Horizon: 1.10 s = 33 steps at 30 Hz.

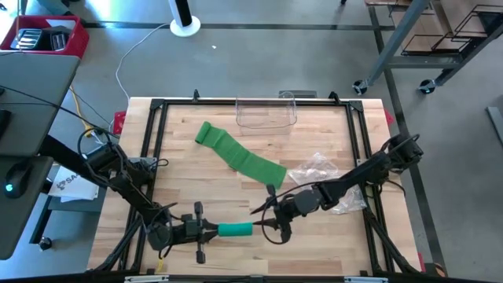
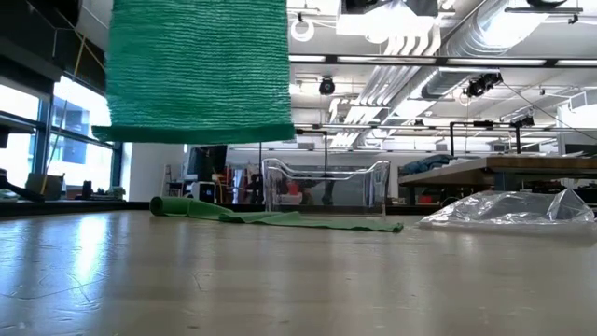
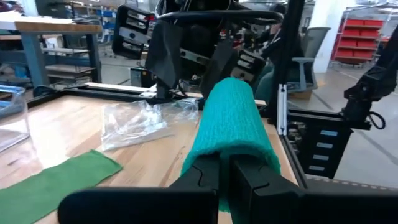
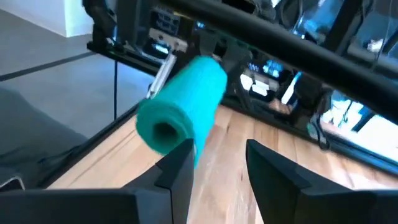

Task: Roll bandage
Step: Roll the blue bandage

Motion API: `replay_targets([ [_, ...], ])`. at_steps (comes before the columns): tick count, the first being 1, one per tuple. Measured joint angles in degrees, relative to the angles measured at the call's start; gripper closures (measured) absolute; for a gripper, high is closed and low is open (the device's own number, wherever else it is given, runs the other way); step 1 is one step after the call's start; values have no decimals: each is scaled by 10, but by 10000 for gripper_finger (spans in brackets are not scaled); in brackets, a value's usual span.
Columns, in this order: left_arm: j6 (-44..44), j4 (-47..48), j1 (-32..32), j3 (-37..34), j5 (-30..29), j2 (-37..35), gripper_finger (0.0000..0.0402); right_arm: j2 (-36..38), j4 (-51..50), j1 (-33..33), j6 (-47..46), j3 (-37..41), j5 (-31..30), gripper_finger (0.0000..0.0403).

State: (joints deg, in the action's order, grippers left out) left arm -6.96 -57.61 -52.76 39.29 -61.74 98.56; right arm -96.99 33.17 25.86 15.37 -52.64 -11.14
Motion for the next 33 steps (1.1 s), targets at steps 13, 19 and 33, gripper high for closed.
replay_targets([
  [13,20,-24,14,0,13,0,401,-12,15,5,8,0,-12,266],
  [19,21,-26,14,0,6,0,401,17,-30,22,8,0,-81,266],
  [33,26,-29,36,0,14,0,401,26,-24,33,7,0,-69,266],
])
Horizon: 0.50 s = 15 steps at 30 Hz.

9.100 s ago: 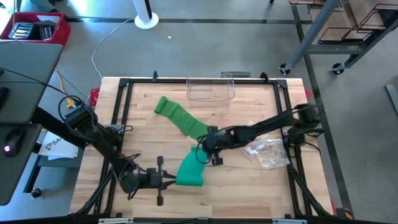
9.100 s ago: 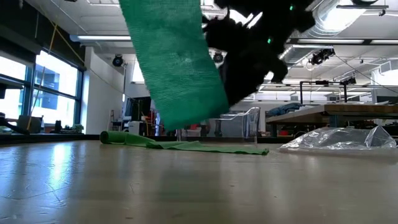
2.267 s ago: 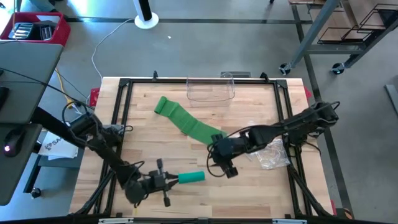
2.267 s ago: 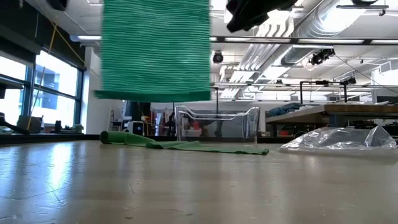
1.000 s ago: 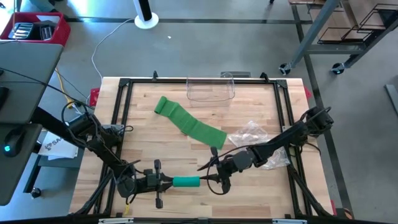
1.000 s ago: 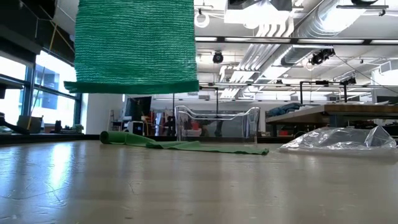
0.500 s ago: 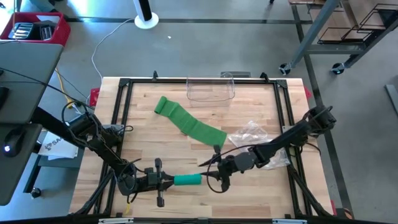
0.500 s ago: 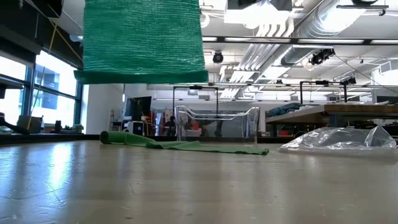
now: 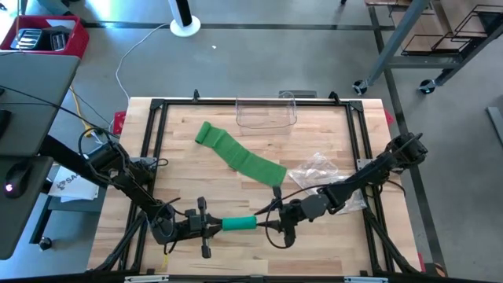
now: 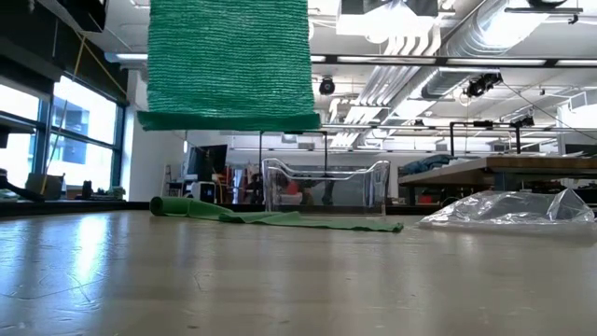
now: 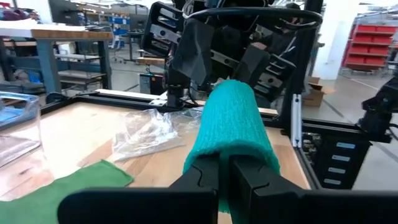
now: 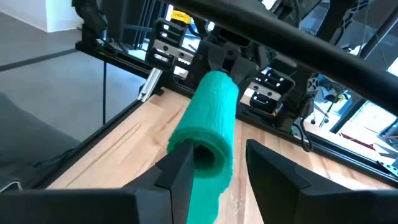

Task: Roll bandage
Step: Roll the blue bandage

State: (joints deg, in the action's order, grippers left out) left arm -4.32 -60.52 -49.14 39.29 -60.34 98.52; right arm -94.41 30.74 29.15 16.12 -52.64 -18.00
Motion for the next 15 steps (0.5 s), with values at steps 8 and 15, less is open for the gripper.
replay_targets([
  [8,1,-3,2,0,10,0,401,0,-14,1,7,0,-17,266],
  [15,6,-7,0,0,11,0,401,0,-23,3,6,0,-31,266],
])
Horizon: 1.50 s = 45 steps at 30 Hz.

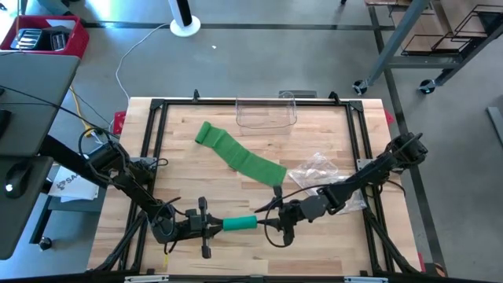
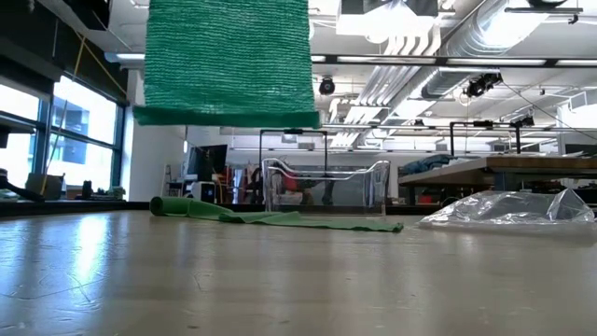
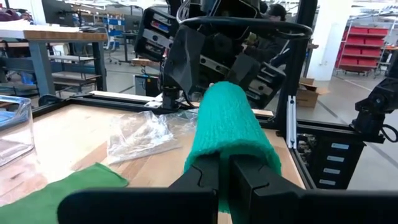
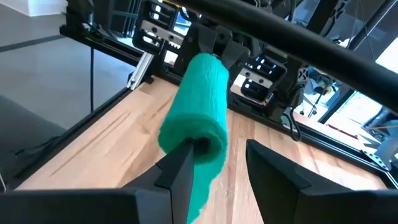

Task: Roll bandage
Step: Roll the blue bandage

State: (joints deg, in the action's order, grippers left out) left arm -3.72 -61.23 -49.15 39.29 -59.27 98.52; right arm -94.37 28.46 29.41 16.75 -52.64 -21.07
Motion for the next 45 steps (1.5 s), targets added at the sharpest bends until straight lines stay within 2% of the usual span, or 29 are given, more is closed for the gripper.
replay_targets([
  [12,10,-10,0,0,1,0,401,13,-13,6,8,0,-21,266],
  [16,18,-23,5,0,8,0,401,10,2,4,13,0,2,266],
  [24,10,-25,20,0,49,0,401,9,26,2,17,0,6,266],
  [36,10,-53,34,1,54,0,388,9,54,-2,18,0,25,267],
  [40,8,-58,34,1,53,0,378,9,52,-11,17,0,28,290],
  [45,8,-60,34,1,53,0,356,9,52,-20,13,0,66,345],
])
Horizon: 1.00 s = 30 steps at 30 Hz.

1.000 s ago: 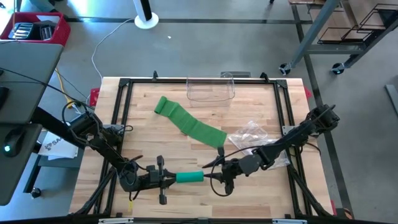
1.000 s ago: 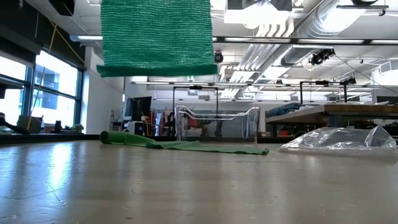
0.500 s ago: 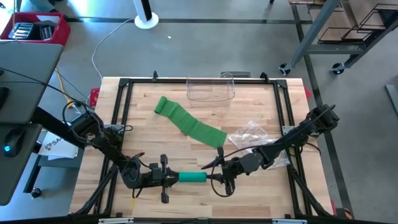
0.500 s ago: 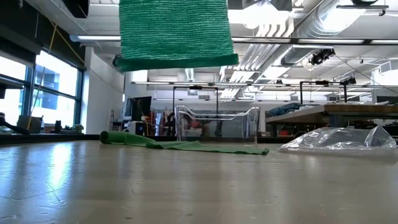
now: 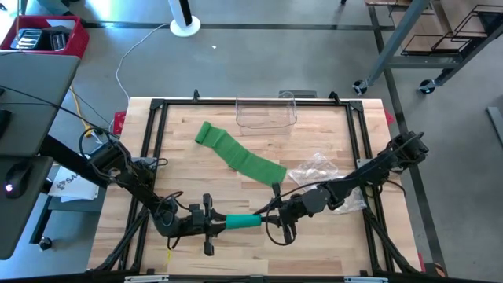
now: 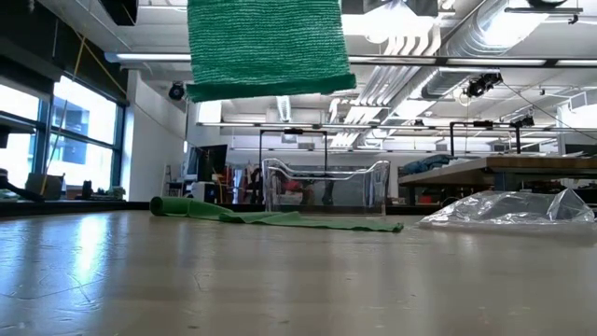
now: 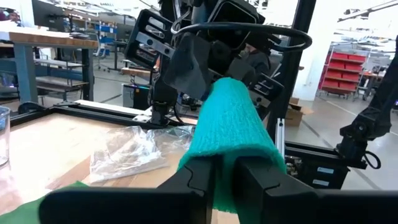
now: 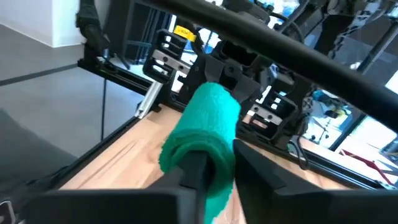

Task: Roll bandage
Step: Roll the blue bandage

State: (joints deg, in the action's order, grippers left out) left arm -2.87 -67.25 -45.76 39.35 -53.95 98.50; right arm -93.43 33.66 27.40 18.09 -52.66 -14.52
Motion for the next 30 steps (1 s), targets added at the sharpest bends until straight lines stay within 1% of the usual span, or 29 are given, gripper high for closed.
replay_targets([
  [3,5,0,-7,0,-6,0,336,0,0,0,0,0,6,386],
  [4,10,0,-11,0,-12,0,329,0,0,0,0,0,7,393],
  [6,24,0,-23,0,-33,0,317,0,0,-1,-5,0,7,393],
  [9,53,5,-51,0,-89,-7,304,9,-11,-2,-24,0,6,389],
  [12,93,5,-85,0,-163,-17,298,30,-29,-2,-28,0,14,397],
  [13,108,6,-95,0,-183,-21,298,38,-29,-3,-27,3,26,398],
  [14,121,6,-104,0,-199,-25,298,48,-23,-8,-27,10,52,398],
  [15,133,5,-110,0,-209,-29,298,58,-14,-16,-28,19,92,397],
  [17,156,4,-119,0,-212,-36,298,75,26,-44,-46,47,191,397],
  [19,168,5,-120,0,-207,-39,298,79,104,-78,-88,84,290,399],
  [20,175,5,-117,2,-203,-39,298,78,146,-94,-114,103,320,399],
  [22,198,5,-109,7,-187,-40,298,73,211,-119,-154,133,343,400],
  [24,216,5,-95,11,-165,-40,298,67,245,-136,-174,153,345,400],
  [27,231,1,-66,20,-133,-40,298,54,247,-151,-194,155,346,400],
  [30,231,0,-39,28,-95,-40,298,45,248,-152,-198,150,356,400],
])
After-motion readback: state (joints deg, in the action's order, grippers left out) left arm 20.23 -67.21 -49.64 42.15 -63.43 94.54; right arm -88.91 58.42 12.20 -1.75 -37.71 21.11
